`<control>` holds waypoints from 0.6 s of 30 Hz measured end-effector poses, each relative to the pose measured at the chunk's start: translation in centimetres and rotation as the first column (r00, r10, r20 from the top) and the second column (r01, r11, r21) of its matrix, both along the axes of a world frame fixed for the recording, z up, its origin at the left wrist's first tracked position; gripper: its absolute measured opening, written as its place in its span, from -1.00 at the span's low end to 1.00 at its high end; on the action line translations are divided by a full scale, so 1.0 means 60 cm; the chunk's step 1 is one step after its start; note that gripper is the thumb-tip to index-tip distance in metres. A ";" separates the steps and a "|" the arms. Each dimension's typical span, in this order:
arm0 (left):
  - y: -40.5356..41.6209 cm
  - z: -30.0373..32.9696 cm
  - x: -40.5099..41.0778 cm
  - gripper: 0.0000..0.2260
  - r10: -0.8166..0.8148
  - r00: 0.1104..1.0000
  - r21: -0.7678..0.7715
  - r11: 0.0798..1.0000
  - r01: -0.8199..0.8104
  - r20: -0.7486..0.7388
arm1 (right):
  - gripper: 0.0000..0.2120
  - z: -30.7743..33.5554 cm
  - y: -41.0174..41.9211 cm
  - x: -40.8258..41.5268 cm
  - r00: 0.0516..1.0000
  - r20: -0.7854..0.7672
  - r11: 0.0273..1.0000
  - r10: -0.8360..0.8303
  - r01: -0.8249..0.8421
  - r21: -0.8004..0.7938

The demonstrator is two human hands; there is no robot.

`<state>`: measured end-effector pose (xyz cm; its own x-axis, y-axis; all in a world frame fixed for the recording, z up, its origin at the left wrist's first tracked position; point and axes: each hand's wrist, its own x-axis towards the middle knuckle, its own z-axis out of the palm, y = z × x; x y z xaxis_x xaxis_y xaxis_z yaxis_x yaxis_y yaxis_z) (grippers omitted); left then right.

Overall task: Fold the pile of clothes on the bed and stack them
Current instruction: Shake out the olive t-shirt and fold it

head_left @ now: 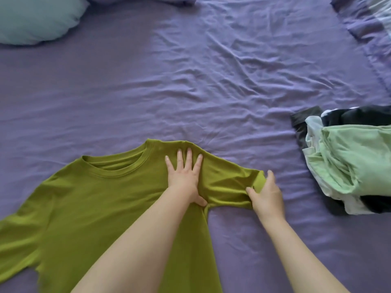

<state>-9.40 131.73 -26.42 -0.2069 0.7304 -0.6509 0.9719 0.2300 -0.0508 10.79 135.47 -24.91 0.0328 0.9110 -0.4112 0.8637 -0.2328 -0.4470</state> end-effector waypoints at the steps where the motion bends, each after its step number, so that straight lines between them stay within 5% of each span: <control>1: 0.007 -0.001 -0.001 0.28 0.004 1.000 -0.019 1.000 -0.004 -0.002 | -0.30 0.005 -0.002 -0.002 0.997 -0.017 0.997 0.073 -0.072 0.033; 6: -0.017 0.019 0.000 0.13 0.019 0.999 0.079 0.997 -0.023 0.051 | -0.30 0.050 -0.013 -0.044 0.942 -0.275 0.977 0.194 -0.160 0.142; 8: -0.047 0.031 -0.002 -0.25 0.180 0.928 0.267 0.924 -0.274 0.327 | -0.26 0.070 -0.027 -0.081 0.903 -0.364 0.970 0.228 -0.181 0.160; 9: -0.063 0.039 -0.002 -0.51 0.319 0.766 0.292 0.788 -0.542 0.558 | -0.24 0.078 -0.037 -0.102 0.880 -0.396 0.964 0.262 -0.220 0.150; 10: -0.075 0.050 -0.003 -0.75 0.448 0.459 0.152 0.569 -0.808 0.767 | -0.21 0.083 -0.049 -0.122 0.854 -0.428 0.955 0.297 -0.270 0.124; 11: -0.083 0.065 -0.008 -0.85 0.492 0.061 -0.125 0.336 -0.933 0.868 | -0.20 0.086 -0.063 -0.140 0.820 -0.471 0.942 0.324 -0.325 0.082; 12: -0.090 0.078 -0.015 -0.79 0.458 -0.296 -0.406 0.162 -0.899 0.838 | -0.20 0.088 -0.076 -0.156 0.780 -0.528 0.926 0.336 -0.376 0.034; 13: -0.099 0.082 -0.024 -0.68 0.398 -0.524 -0.600 0.091 -0.794 0.753 | -0.22 0.089 -0.088 -0.166 0.744 -0.585 0.916 0.323 -0.401 -0.004; 14: -0.103 0.086 -0.033 -0.61 0.378 -0.602 -0.675 0.090 -0.732 0.703 | -0.28 0.088 -0.098 -0.172 0.730 -0.619 0.923 0.289 -0.385 -0.024; 16: -0.106 0.090 -0.044 -0.63 0.417 -0.527 -0.617 0.113 -0.779 0.741 | -0.42 0.081 -0.108 -0.169 0.774 -0.595 0.959 0.217 -0.282 -0.016; 18: -0.110 0.077 -0.046 -0.79 0.491 -0.293 -0.396 0.120 -0.910 0.821 | -0.51 0.068 -0.111 -0.153 0.873 -0.415 0.966 0.256 -0.244 0.083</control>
<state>-12.14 125.12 -21.79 -0.4137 0.5477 -0.7272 -0.4792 0.5481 0.6855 1.58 128.83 -20.84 -0.3673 0.8767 -0.3107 0.6225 -0.0165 -0.7824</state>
